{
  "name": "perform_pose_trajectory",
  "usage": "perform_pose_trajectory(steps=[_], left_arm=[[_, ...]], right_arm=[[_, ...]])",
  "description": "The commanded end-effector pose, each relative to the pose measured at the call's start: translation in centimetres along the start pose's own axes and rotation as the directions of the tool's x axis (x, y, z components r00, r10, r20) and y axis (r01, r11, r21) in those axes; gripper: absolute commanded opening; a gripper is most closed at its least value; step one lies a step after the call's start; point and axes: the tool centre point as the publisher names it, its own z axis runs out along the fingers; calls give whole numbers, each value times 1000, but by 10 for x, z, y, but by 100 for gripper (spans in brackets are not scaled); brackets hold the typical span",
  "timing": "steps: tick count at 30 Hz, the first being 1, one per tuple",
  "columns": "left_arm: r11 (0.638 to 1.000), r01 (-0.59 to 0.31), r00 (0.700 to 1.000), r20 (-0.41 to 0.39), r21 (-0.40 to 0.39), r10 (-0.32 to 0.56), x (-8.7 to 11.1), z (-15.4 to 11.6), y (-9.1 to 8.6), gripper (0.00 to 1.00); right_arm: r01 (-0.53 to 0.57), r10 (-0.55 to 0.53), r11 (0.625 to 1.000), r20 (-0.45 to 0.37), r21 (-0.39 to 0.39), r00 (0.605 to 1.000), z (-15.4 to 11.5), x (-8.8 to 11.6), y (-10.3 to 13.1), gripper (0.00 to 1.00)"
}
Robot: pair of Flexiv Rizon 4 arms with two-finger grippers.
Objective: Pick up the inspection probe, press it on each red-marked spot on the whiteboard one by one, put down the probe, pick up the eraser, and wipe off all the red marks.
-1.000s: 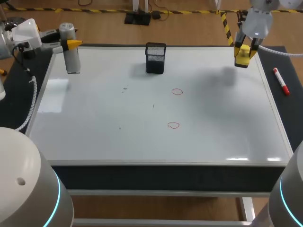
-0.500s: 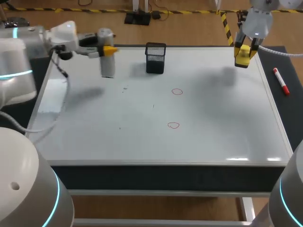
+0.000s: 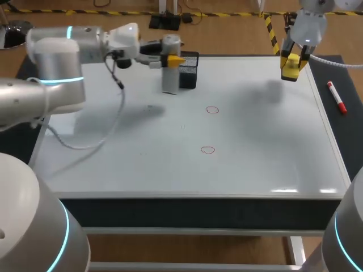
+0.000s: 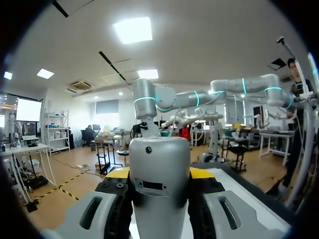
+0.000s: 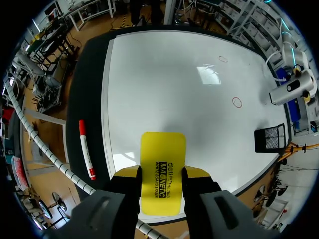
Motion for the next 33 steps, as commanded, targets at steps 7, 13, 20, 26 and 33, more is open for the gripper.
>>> perform_pose_trajectory(steps=[7, 13, 20, 26, 33], left_arm=[[999, -1, 996, -90, 43, 4, 7, 53, 3, 0], [999, 33, 982, -189, 34, -26, 41, 75, 10, 0], [996, 82, 971, -226, 39, -72, 84, 71, 23, 0], [994, 106, 960, -265, 39, -93, 114, 70, 28, 0], [990, 134, 939, -325, 37, -115, 135, 81, 38, 0]], right_arm=[[2, -2, 1000, -4, -2, 1000, -1, 0, -2, 0], [2, -2, 1000, -4, -2, 1000, -1, 0, -2, 0], [2, -2, 1000, -4, -2, 1000, -1, 0, -2, 0], [2, -2, 1000, -4, -2, 1000, -1, 0, -2, 0], [2, -2, 1000, -4, -2, 1000, -1, 0, -2, 0]])
